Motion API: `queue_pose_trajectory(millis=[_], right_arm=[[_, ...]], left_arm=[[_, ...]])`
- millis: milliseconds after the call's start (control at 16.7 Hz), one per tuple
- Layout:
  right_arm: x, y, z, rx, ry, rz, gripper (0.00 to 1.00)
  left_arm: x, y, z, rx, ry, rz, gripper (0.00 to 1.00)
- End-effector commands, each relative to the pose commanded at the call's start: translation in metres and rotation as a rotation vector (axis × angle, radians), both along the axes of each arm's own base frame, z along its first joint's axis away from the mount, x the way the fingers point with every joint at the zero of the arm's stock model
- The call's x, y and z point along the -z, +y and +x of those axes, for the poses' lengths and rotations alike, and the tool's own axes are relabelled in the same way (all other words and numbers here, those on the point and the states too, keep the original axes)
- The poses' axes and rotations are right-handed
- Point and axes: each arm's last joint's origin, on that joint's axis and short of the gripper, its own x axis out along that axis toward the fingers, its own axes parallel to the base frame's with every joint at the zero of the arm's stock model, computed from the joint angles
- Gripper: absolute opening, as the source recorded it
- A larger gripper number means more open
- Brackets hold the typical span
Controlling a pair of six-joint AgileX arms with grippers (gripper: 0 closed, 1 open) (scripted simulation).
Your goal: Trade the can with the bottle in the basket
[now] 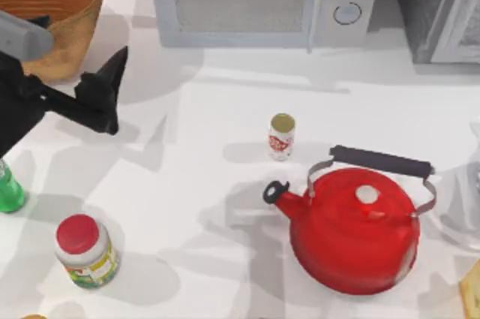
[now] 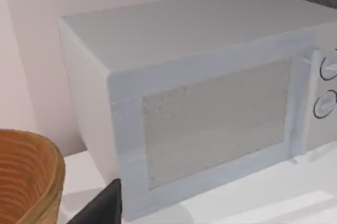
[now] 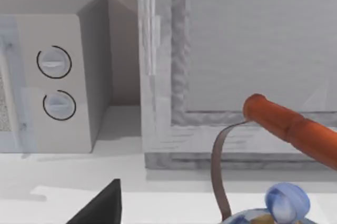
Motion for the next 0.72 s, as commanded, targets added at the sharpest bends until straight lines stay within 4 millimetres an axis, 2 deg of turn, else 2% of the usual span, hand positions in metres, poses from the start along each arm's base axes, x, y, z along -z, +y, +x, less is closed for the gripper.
queue_pose_trajectory(millis=[180, 420, 540, 720], right_arm=[[0.000, 0.000, 0.000, 0.000, 0.000, 0.000, 1.00], [0.000, 0.000, 0.000, 0.000, 0.000, 0.000, 1.00], [0.000, 0.000, 0.000, 0.000, 0.000, 0.000, 1.00], [0.000, 0.000, 0.000, 0.000, 0.000, 0.000, 1.00]], left_arm=[[0.009, 0.022, -0.036, -0.190, 0.009, 0.007, 1.00], [0.013, 0.038, -0.086, -0.336, -0.103, -0.022, 1.00], [0.024, 0.044, -0.103, -0.396, -0.126, -0.035, 1.00], [0.045, 0.049, -0.116, -0.459, -0.119, -0.051, 1.00]])
